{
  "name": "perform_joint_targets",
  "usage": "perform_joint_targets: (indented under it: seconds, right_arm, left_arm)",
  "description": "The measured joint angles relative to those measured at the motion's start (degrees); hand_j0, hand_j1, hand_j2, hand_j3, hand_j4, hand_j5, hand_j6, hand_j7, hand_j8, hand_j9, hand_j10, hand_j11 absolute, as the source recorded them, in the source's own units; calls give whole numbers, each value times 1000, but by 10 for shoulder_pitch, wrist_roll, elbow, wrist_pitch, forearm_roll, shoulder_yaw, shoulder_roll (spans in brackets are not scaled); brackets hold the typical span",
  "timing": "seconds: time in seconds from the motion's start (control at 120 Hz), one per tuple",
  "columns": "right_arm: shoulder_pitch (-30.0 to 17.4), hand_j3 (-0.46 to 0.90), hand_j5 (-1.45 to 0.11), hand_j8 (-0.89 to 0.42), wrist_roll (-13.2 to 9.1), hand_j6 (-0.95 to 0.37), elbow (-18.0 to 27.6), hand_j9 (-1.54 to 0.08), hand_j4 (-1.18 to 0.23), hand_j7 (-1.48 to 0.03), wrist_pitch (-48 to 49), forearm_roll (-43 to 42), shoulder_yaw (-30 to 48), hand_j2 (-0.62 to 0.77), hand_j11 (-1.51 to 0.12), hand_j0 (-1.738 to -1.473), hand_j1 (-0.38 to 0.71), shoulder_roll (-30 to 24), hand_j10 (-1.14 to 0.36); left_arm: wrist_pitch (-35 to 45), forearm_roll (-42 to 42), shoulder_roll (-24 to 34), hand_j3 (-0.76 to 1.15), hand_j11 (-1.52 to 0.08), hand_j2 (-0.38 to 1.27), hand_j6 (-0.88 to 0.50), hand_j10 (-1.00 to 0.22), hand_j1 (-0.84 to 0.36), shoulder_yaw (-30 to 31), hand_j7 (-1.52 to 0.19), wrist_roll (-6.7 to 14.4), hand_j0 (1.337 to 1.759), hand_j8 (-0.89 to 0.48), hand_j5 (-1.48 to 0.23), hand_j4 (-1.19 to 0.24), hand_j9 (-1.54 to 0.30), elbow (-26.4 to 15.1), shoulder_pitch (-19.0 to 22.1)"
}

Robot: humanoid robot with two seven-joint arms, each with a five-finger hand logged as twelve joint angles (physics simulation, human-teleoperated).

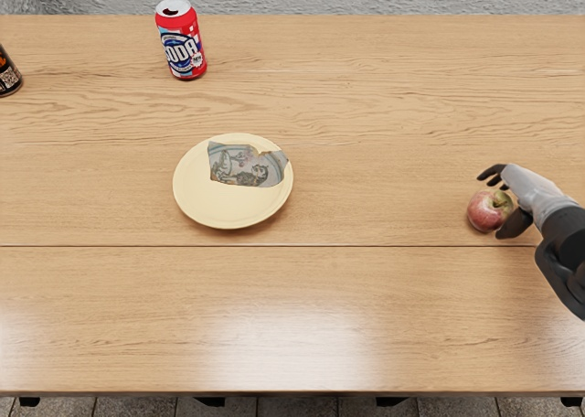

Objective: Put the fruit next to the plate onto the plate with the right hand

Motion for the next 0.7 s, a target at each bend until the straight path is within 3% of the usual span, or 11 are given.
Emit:
perform_joint_targets:
  seconds: [0.583, 0.7]
  right_arm:
    - [-12, -1, -603, -416, 0, -401, -20, -603, -458, -595, -3, -9, -1, -102, -602, -1654, 159, 27, -459]
    - [-12, 0, -681, -385, -1, -368, -20, -682, -514, -670, -2, -9, 0, -21, -681, -1652, 182, 27, -515]
  left_arm:
    - [0, 0, 0, 0, -11, 2, -8, -8, 339, 0, -11, 0, 1658, -8, -11, -8, -11, 0, 0]
    - [0, 0, 0, 0, -11, 2, -9, -8, 339, 0, -11, 0, 1658, -8, -11, -9, -11, 0, 0]
